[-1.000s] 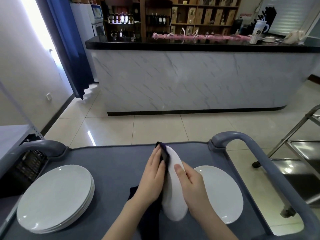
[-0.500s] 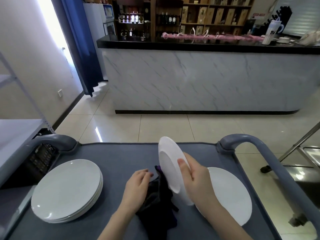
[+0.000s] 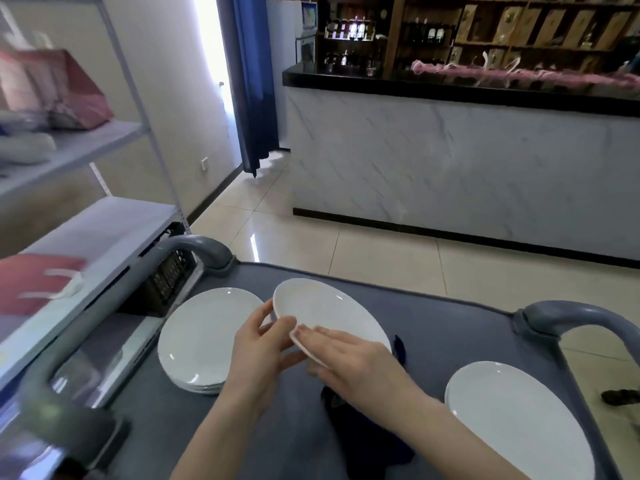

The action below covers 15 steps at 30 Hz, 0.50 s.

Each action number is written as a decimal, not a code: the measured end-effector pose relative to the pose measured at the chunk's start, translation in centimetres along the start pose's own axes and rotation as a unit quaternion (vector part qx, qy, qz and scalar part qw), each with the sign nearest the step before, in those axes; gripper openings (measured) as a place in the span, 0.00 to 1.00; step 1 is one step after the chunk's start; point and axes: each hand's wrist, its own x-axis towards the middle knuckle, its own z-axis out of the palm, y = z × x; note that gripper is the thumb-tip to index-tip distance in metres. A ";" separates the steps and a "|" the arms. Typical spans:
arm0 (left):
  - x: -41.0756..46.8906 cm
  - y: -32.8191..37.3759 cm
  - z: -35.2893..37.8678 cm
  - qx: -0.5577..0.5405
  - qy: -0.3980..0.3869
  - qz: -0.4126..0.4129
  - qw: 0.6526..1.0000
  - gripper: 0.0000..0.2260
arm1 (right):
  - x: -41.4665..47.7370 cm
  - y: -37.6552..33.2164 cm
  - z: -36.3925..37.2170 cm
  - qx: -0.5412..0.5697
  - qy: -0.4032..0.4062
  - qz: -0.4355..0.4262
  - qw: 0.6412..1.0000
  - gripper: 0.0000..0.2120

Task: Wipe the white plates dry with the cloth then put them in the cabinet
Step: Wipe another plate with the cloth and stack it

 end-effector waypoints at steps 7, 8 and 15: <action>2.2 -0.4 -8.2 0.000 0.108 -0.006 0.994 0.19 | 4.3 3.1 3.6 0.116 -0.014 0.304 0.946 0.32; 2.5 -0.4 -9.4 -0.001 0.119 -0.003 0.993 0.19 | 5.0 3.3 4.2 0.161 -0.015 0.355 0.921 0.33; 4.1 -0.8 -15.7 0.068 0.169 0.031 0.983 0.21 | 8.3 2.3 9.8 0.369 -0.004 0.420 0.829 0.26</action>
